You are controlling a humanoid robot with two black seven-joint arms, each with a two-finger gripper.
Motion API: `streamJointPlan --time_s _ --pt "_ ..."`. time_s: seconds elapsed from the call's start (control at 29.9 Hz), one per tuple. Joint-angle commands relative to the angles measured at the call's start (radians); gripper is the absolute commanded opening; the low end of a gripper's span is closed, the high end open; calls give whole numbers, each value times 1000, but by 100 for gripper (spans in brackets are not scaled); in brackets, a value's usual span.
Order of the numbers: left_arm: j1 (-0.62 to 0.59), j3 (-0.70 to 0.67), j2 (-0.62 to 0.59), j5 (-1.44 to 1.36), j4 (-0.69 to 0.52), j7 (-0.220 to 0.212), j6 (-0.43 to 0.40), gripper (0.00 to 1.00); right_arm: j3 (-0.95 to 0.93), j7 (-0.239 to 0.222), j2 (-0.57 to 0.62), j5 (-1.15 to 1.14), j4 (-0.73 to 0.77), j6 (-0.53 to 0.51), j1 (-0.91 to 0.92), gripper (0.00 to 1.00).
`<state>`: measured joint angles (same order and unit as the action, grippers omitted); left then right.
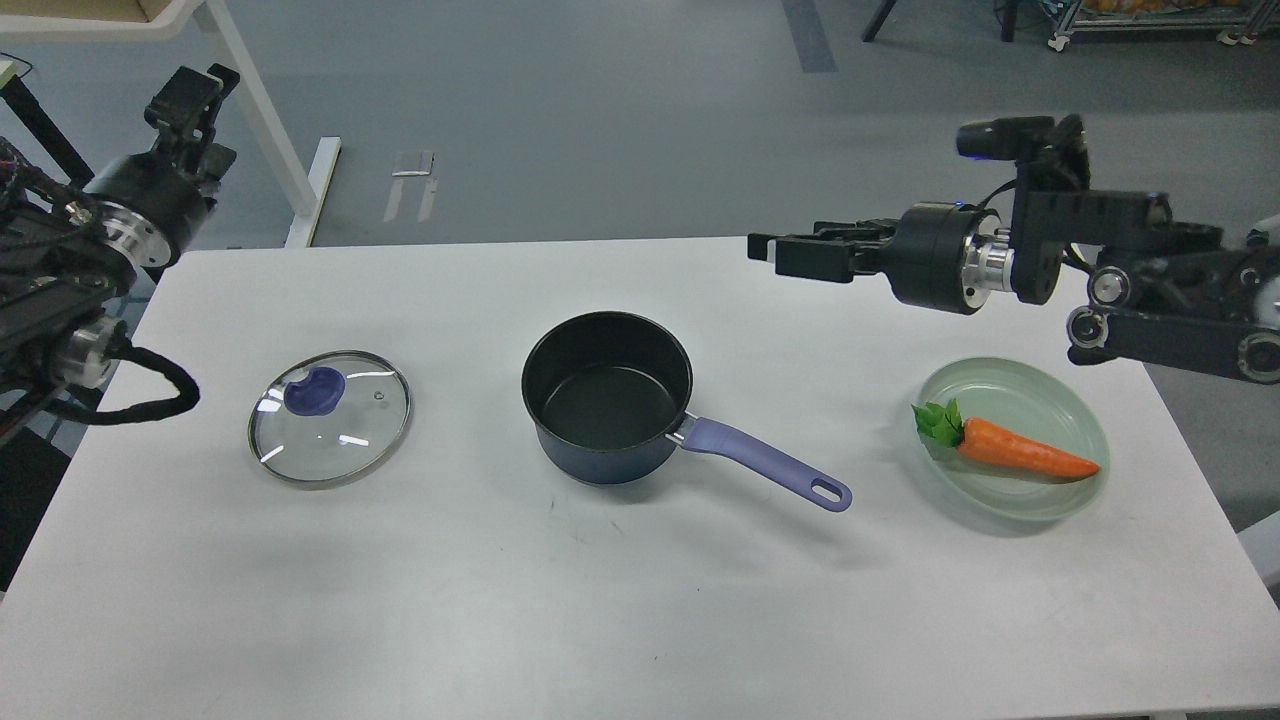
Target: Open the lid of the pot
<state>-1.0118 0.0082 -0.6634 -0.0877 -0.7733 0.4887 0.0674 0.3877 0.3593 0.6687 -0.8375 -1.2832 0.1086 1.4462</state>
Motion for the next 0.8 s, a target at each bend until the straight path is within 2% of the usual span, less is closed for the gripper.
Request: streamJointPlan --time_s 0.0,0.13,0.27,0.4,0.64,0.77 --pt "7 -11 63 198 46 -2 -79 99 -345 1 46 5 54 2 -269 99" --pt "9 -34 163 295 110 -2 -121 99 -724 1 34 29 99 2 -531 99" --pt "54 -125 217 335 152 -2 -141 99 -969 1 6 179 123 0 -679 99" --pt "114 -227 257 336 155 -4 -201 99 -1035 3 -64 378 195 2 -705 99" --pt "153 -352 289 373 155 -2 -209 99 -1041 7 -155 693 352 -1 -718 99" --pt "153 -379 335 396 157 -4 -210 99 -1075 6 -222 849 416 -9 -719 99"
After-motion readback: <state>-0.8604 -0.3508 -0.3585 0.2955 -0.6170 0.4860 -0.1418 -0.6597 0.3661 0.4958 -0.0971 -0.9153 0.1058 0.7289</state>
